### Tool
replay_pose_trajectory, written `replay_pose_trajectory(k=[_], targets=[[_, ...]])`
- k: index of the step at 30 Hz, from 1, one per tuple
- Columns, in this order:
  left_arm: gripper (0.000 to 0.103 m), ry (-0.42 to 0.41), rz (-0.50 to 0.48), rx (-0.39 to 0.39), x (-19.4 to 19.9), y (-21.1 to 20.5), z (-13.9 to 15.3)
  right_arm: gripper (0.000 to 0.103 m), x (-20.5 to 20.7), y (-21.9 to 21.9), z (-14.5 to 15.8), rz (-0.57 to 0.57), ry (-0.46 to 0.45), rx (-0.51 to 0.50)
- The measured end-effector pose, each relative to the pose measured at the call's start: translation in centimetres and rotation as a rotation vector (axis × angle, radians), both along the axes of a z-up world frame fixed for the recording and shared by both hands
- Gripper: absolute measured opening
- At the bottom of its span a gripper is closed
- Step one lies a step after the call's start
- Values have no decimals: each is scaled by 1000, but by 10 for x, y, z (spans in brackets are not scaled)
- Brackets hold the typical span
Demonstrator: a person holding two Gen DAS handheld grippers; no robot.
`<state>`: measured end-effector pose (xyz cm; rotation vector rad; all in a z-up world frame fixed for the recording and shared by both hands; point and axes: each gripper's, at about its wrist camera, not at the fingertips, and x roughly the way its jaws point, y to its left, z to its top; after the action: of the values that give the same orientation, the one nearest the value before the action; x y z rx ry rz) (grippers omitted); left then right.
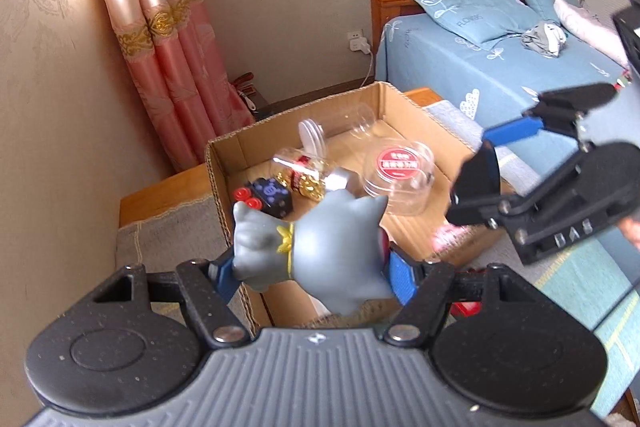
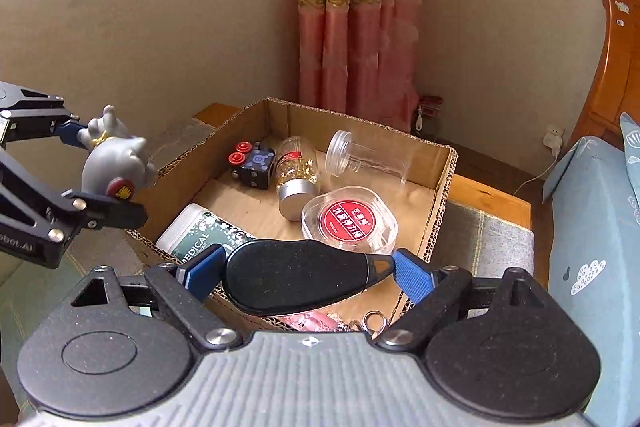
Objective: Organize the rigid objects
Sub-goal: 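Carry the elephant toy and black case over the box and open both grippers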
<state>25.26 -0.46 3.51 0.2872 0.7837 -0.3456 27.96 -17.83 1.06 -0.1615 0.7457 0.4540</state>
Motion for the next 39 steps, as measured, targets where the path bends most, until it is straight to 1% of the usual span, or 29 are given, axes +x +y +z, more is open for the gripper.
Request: replay_pose_trajectory(k=[1, 2, 4, 10, 13, 14, 16, 17, 18, 22, 25, 27, 31, 35, 39], targets=[[71, 6, 4, 4, 7, -1, -1, 97, 0, 0, -1, -5, 8, 7], [71, 12, 11, 4, 13, -1, -3, 103, -1, -1, -2, -5, 12, 16], [71, 30, 19, 4, 24, -2, -7, 103, -8, -4, -3, 2, 2, 33], [71, 75, 44, 19, 50, -9, -22, 103, -25, -10, 2, -11, -4, 15], [72, 71, 58, 24, 60, -13, -24, 103, -36, -13, 4, -14, -6, 6], [73, 65, 70, 19, 63, -14, -25, 103, -39, -14, 4, -14, -9, 5], [82, 53, 92, 8, 70, -14, -24, 103, -45, -15, 4, -14, -9, 2], [91, 45, 120, 12, 73, -13, -24, 103, -48, -15, 4, -15, -10, 1], [93, 34, 143, 15, 73, -12, -23, 103, -50, -15, 4, -16, -9, -1], [93, 33, 144, -32, 62, -4, -18, 103, -58, -16, 1, -19, -8, -9], [93, 26, 134, -30, 50, -2, -14, 103, -60, -16, -3, -34, 1, -17], [96, 30, 130, -38, 41, 0, -12, 103, -61, -17, -8, -48, 19, -12], [97, 24, 121, -54, 21, 6, -6, 103, -62, -18, -19, -89, 58, -8], [97, 3, 126, -62, -1, 13, -2, 103, -66, -16, -29, -133, 92, -11], [99, -11, 136, -60, -18, 21, 1, 103, -70, -14, -36, -162, 105, -2]])
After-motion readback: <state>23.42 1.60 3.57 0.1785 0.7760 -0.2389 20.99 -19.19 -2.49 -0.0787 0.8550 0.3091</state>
